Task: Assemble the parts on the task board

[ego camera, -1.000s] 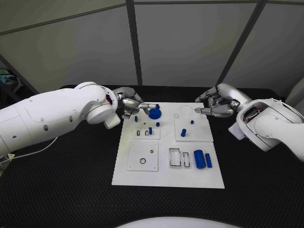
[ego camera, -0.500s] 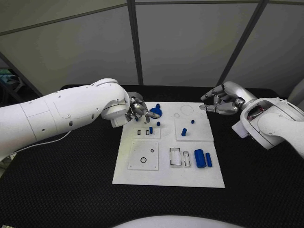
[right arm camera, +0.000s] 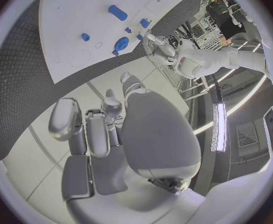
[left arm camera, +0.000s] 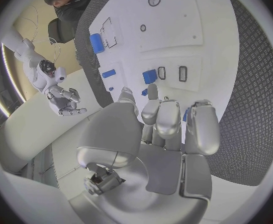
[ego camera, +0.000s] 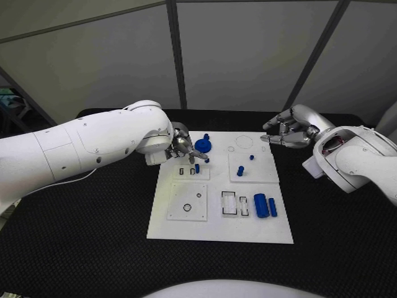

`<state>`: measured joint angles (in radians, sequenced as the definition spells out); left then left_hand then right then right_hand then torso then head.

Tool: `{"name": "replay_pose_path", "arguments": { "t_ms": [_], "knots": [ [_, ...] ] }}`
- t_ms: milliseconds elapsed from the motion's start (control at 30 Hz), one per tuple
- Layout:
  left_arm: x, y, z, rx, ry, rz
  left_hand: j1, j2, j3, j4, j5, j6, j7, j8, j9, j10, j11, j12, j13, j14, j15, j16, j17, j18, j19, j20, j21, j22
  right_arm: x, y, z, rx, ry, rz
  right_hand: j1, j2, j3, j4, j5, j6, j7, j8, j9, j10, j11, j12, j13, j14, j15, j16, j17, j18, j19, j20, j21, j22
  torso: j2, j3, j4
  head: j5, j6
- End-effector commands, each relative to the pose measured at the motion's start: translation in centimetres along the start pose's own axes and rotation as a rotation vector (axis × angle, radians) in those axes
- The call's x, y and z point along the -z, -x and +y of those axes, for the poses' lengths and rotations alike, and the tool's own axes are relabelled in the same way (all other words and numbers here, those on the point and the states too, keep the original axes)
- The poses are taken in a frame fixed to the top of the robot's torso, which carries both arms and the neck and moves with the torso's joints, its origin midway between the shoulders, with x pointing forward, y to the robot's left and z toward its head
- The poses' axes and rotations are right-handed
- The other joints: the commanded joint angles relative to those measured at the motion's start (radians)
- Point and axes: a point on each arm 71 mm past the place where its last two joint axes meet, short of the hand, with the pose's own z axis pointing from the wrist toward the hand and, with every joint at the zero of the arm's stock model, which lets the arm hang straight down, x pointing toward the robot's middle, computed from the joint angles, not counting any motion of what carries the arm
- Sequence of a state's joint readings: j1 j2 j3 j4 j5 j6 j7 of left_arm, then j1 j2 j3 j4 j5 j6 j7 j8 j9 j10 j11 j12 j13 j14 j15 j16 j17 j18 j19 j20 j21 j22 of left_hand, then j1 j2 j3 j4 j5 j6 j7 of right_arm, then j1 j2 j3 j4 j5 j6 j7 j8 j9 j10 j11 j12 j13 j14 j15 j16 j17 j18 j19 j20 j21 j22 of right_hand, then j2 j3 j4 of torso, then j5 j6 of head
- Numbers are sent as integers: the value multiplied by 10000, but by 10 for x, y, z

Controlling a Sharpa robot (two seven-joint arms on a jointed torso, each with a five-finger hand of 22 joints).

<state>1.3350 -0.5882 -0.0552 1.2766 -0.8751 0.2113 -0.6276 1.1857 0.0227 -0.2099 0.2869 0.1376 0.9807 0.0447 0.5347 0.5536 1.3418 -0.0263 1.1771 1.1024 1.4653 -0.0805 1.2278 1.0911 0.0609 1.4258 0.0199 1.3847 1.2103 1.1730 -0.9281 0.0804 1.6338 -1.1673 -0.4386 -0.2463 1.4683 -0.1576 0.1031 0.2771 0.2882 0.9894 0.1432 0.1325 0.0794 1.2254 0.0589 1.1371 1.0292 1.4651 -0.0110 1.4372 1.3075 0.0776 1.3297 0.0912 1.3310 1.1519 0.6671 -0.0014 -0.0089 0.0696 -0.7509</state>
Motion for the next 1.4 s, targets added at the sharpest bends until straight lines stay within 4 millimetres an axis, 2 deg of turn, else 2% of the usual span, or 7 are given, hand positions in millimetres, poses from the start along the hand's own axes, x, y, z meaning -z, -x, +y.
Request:
{"name": "replay_pose_path", "arguments": {
  "t_ms": [33,500,600,900,1400],
  "knots": [
    [0,-2,1,-450,330,324,18,102,-56,11,-26,-87,-7,48,26,7,-10,57,34,78,-80,41,10,93,119,5,81,59,-1,1,1,63,24,-116,-120,-13,-2,52,85,71,-17,74,-20,-63,-36,-39,-22,456,-67,-39,189,144,-95,10,-38,-31,9,-5,2,-23,-14],
    [-2,-2,-1,-668,485,483,44,139,-53,-1,-17,-121,-3,58,60,-13,-8,32,-2,76,-79,35,5,86,151,3,88,87,-2,0,2,56,47,-124,-141,-14,4,61,119,53,-18,75,-33,-143,-37,-143,-153,436,-72,-106,99,180,-188,2,-159,-214,28,5,-2,-2,-63],
    [-4,-2,-2,-679,487,494,57,157,-49,-6,-12,-135,-1,60,74,-23,-7,19,-18,75,-78,30,1,90,147,4,71,60,-2,0,2,55,57,-126,-146,-19,4,62,122,47,-18,75,-37,-174,-37,-182,-199,431,-73,-125,75,188,-210,0,-190,-257,32,2,20,-15,-65],
    [-7,-2,-6,-711,456,532,220,230,-3,-61,12,-207,9,88,162,-63,2,-15,-67,71,-71,21,-2,91,174,6,31,34,-3,-1,4,42,112,-94,-155,-21,10,65,129,25,-16,72,-48,-235,-36,-259,-292,411,-75,-190,-12,210,-266,-4,-273,-374,35,9,-3,31,-125],
    [-9,-4,-7,-893,512,765,419,267,82,-122,19,-248,11,122,249,-65,2,1,-63,73,-69,20,6,78,221,7,34,88,-4,-3,5,43,142,-27,-167,-14,18,71,134,25,-16,79,-53,-255,-37,-290,-330,394,-76,-246,-88,224,-302,-7,-332,-453,35,13,-1,2,-174]
  ]
}}
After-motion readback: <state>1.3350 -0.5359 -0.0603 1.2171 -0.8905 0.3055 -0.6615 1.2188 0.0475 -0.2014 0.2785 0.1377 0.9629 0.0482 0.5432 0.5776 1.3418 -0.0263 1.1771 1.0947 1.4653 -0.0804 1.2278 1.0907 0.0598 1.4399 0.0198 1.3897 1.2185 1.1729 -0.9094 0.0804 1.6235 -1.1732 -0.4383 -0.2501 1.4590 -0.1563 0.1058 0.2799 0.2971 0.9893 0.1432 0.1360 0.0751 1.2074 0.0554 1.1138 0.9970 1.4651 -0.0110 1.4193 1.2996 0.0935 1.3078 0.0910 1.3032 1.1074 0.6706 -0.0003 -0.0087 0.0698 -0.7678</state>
